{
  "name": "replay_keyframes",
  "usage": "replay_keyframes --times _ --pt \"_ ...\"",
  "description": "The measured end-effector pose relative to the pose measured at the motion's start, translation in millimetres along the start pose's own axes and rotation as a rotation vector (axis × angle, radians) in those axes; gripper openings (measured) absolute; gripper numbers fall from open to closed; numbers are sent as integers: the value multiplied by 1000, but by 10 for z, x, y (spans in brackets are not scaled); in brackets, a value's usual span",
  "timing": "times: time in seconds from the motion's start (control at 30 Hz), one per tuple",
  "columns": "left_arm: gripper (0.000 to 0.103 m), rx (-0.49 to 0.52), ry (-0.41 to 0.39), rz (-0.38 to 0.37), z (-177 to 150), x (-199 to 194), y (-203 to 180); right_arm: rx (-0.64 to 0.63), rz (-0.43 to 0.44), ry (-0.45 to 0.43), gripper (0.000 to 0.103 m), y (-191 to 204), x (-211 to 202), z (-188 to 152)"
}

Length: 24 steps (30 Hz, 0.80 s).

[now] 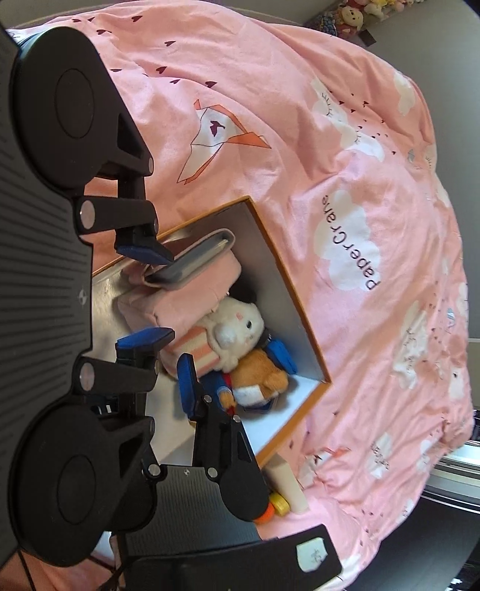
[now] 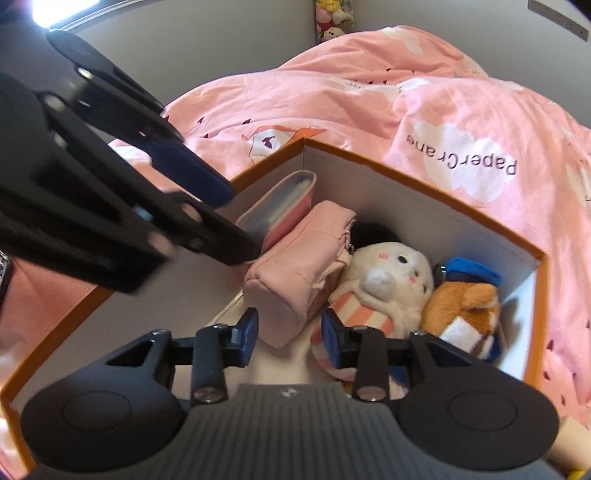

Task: Organize objects
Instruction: 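Withdraw both grippers from the box toward the loose items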

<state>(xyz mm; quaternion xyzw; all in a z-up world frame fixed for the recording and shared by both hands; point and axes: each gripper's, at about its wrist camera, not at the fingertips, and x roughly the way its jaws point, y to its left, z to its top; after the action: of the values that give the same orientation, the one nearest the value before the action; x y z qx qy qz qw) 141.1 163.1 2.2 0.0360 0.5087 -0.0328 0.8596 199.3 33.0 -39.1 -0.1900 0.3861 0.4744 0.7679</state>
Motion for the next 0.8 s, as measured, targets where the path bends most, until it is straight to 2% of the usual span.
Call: replay_keyframes --times 0.2,0.4,0.53,0.7,0.8 --pt "46 -64 -101 -43 -59 -383 -155 85 -40 -43 43 -43 -366 -73" --pt "51 -83 -211 -40 -140 -653 -479 189 -55 -153 43 -103 -917 -272" --pt "52 -113 -307 -76 -192 -794 -745 288 -70 -246 43 -242 -1310 -484" --pt "51 -111 -352 -137 -227 -744 -1115 376 -182 -328 43 -411 -1743 -841" --pt "50 -126 -327 -231 -221 -588 -1278 462 -271 -339 43 -544 -1902 -1127"
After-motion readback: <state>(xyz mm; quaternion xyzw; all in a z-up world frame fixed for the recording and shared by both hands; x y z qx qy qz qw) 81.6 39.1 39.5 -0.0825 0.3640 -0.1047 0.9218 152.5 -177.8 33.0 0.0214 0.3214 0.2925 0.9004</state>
